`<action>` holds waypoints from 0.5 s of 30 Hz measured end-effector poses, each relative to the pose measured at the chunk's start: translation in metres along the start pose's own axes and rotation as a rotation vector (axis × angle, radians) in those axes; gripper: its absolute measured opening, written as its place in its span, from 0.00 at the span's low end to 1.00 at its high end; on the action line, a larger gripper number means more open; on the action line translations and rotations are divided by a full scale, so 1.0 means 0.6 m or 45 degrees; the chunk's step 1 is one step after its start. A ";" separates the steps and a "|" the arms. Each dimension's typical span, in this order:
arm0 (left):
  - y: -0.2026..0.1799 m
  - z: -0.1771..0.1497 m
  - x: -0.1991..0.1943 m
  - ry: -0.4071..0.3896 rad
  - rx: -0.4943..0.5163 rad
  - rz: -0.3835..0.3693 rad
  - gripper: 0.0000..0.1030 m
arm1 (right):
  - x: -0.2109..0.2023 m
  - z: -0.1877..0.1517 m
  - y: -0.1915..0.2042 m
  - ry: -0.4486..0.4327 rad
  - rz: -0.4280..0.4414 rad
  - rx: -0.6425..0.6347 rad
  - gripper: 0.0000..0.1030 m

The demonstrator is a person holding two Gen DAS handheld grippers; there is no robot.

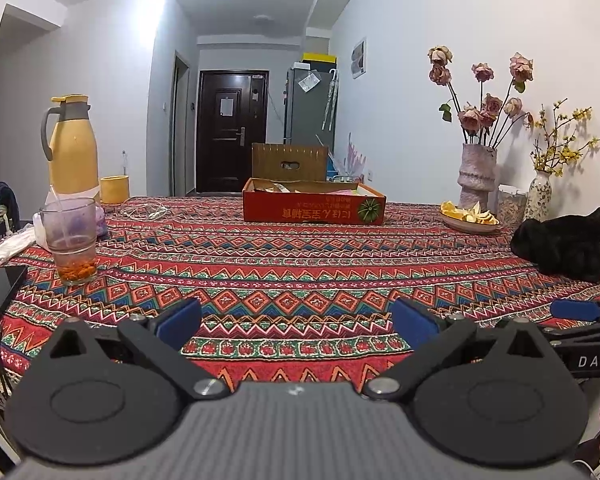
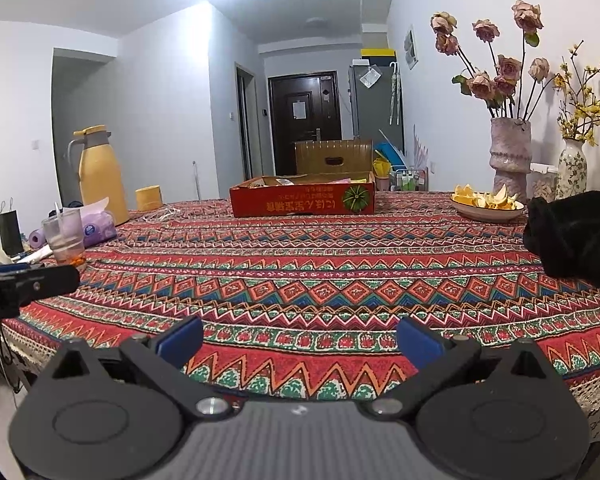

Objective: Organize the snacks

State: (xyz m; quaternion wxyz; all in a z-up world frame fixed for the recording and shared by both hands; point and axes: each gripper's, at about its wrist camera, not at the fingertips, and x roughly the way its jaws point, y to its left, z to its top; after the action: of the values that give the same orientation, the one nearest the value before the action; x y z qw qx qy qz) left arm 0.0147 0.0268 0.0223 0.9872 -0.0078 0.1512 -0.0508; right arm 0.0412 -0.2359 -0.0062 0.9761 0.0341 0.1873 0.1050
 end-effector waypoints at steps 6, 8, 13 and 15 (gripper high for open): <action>0.000 0.000 0.000 0.000 -0.001 0.000 1.00 | -0.001 -0.002 0.001 -0.001 -0.002 -0.011 1.00; -0.001 0.000 -0.001 0.001 0.001 0.000 1.00 | -0.001 -0.002 0.001 -0.003 0.000 -0.012 1.00; -0.002 0.000 -0.003 -0.002 0.002 0.001 1.00 | 0.000 -0.002 0.001 -0.001 -0.001 -0.013 1.00; -0.002 0.000 -0.003 -0.001 0.002 0.000 1.00 | 0.000 -0.002 0.001 0.000 -0.005 -0.011 1.00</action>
State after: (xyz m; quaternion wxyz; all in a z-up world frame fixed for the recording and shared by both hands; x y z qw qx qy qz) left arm 0.0132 0.0261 0.0228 0.9873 -0.0071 0.1506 -0.0509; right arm 0.0405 -0.2352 -0.0072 0.9764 0.0293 0.1870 0.1039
